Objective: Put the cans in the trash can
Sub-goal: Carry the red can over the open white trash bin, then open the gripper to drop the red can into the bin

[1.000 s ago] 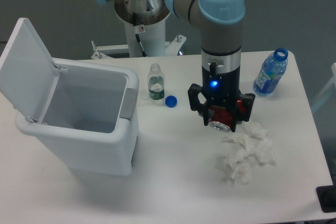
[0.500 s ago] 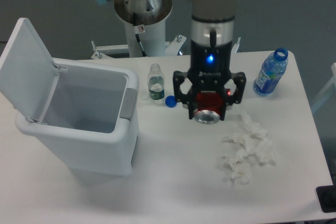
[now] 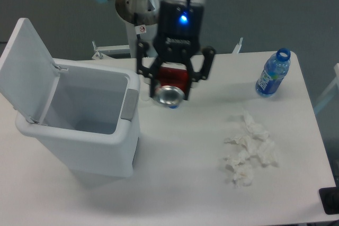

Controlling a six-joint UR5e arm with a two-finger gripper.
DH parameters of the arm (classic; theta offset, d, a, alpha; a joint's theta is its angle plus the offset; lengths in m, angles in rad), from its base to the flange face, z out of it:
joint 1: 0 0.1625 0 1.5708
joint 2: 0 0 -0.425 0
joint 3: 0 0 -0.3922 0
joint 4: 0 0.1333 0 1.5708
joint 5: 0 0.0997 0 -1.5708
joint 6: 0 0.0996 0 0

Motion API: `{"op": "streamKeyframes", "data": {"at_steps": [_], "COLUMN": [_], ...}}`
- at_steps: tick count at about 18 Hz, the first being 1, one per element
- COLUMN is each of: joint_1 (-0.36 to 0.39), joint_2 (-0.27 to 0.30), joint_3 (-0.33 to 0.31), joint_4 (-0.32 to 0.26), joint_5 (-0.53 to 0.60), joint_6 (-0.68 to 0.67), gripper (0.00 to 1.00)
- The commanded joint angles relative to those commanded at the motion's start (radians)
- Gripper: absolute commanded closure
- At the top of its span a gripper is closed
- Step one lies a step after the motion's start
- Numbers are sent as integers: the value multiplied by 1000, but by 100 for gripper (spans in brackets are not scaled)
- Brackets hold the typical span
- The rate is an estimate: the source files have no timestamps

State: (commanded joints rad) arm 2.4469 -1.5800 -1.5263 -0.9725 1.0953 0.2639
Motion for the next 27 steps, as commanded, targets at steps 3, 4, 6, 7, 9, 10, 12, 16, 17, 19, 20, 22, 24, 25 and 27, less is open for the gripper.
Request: {"op": "streamKeyframes", "data": {"at_steps": [3, 4, 6, 7, 9, 10, 12, 16, 17, 19, 20, 22, 24, 25, 27], "joint_1": [-43, -63, -94, -104, -124, -131, -153, -167, -167, -177, -177, -181, -181, -181, -181], "joint_2": [6, 6, 5, 5, 2, 0, -3, -11, -17, -21, -26, -28, -29, -32, -35], "joint_3": [-9, -17, -29, -32, -35, -35, -40, -48, -48, -48, -51, -64, -69, -69, -69], "joint_4": [-2, -2, -2, 0, 0, 0, 0, 0, 0, 0, -2, 0, 0, 2, 3], "joint_5": [-2, -2, -2, -2, -2, -2, -2, -2, -2, -2, 0, -2, 0, 0, 0], "joint_6": [-2, -6, -25, -25, -23, -23, -23, -22, -22, -25, -25, -23, -22, -20, -18], "gripper": [38, 38, 38, 38, 38, 37, 37, 37, 37, 36, 34, 30, 30, 30, 28]}}
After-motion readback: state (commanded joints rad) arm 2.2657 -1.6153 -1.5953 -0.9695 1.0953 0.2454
